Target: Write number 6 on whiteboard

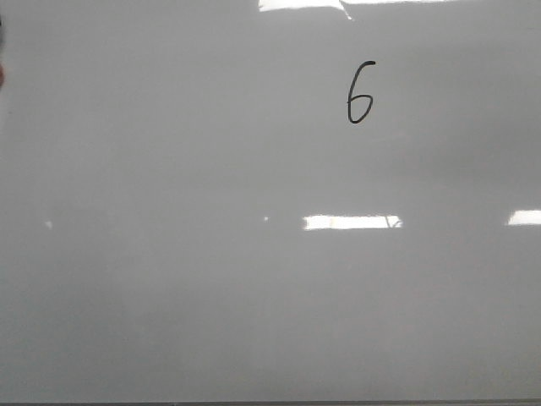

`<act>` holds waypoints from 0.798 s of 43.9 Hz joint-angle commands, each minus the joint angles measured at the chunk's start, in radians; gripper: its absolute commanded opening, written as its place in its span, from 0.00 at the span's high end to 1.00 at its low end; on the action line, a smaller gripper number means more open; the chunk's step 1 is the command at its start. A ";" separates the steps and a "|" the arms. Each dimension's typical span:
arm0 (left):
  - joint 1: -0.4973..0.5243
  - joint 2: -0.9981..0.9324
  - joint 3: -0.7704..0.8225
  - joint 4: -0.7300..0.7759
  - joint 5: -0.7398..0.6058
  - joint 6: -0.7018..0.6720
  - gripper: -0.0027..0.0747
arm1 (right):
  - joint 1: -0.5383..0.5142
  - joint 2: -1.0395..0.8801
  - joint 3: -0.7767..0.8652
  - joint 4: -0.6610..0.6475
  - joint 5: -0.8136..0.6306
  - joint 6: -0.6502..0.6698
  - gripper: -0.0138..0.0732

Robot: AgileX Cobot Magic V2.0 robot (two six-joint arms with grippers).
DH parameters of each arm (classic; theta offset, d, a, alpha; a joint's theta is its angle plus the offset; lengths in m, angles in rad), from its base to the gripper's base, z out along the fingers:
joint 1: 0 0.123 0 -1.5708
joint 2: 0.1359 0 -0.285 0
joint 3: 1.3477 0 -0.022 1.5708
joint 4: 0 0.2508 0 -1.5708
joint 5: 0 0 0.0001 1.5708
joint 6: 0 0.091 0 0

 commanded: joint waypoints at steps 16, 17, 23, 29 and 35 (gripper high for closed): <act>-0.001 -0.017 0.006 -0.009 -0.076 -0.001 0.99 | -0.175 -0.248 0.221 0.003 -0.364 -0.111 0.98; -0.001 -0.017 0.006 -0.009 -0.076 -0.001 0.99 | -0.197 -0.268 0.258 0.004 -0.415 -0.115 0.98; -0.001 -0.017 0.006 -0.009 -0.076 -0.001 0.99 | -0.296 -0.393 0.429 0.004 -0.668 -0.113 0.98; -0.001 -0.017 0.006 -0.009 -0.076 -0.001 0.99 | -0.369 -0.508 0.595 0.018 -0.871 -0.111 0.98; -0.001 -0.017 0.006 -0.009 -0.076 -0.001 0.99 | -0.391 -0.584 0.722 0.018 -1.006 -0.111 0.98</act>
